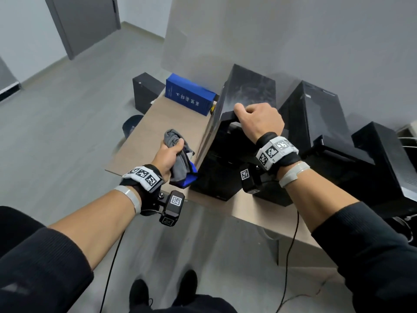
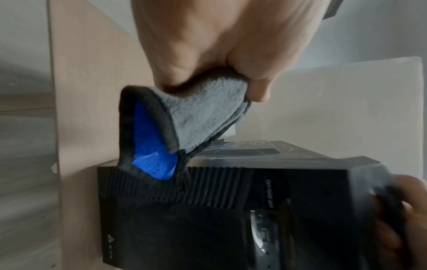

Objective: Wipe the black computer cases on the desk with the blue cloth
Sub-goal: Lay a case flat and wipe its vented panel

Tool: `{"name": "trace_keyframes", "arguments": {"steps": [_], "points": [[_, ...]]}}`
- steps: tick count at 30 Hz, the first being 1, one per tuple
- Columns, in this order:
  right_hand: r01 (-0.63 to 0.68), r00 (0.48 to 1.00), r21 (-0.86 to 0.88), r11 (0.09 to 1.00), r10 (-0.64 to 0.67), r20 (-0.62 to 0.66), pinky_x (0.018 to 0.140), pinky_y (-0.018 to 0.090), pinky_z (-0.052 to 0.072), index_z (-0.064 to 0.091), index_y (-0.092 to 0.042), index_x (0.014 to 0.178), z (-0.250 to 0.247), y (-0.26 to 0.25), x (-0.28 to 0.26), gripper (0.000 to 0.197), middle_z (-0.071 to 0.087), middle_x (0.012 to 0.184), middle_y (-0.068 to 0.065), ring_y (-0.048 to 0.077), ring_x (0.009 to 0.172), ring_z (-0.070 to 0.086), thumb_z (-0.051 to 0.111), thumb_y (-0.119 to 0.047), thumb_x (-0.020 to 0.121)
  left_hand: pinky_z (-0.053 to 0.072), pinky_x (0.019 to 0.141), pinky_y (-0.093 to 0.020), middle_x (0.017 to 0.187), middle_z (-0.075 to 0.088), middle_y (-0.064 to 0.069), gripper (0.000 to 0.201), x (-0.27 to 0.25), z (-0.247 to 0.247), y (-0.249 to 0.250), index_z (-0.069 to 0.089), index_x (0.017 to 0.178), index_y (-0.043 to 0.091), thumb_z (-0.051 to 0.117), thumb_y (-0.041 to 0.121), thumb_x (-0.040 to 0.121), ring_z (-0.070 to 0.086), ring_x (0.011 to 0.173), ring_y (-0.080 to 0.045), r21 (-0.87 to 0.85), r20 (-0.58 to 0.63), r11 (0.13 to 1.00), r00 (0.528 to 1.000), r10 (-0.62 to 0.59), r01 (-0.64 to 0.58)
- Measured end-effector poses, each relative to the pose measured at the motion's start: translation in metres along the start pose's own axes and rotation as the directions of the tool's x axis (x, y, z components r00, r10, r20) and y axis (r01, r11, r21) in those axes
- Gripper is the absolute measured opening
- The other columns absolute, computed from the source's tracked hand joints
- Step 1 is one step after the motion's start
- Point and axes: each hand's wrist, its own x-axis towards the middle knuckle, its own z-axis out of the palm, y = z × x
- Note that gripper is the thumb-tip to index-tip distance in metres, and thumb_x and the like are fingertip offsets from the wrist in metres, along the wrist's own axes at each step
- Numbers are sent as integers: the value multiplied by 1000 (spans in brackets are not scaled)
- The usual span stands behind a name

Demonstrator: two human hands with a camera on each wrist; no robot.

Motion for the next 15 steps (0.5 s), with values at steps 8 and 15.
{"name": "trace_keyframes", "arguments": {"steps": [8, 15], "points": [[-200, 967, 437, 877, 249, -55, 53, 33, 32, 39, -7, 60, -18, 16, 1, 49, 27, 60, 3, 17, 55, 30, 50, -53, 75, 51, 101, -44, 118, 70, -12, 80, 42, -65, -22, 57, 129, 11, 69, 62, 69, 68, 101, -25, 193, -278, 979, 953, 117, -64], [-420, 901, 644, 640, 382, 207, 47, 10, 34, 45, -28, 61, 54, 50, -30, 35, 50, 41, -12, 0, 40, 46, 45, -28, 96, 48, 104, -39, 118, 70, -3, 69, 47, -111, 28, 68, 122, 19, 71, 65, 71, 65, 108, -22, 362, -400, 928, 886, 236, -84]]}}
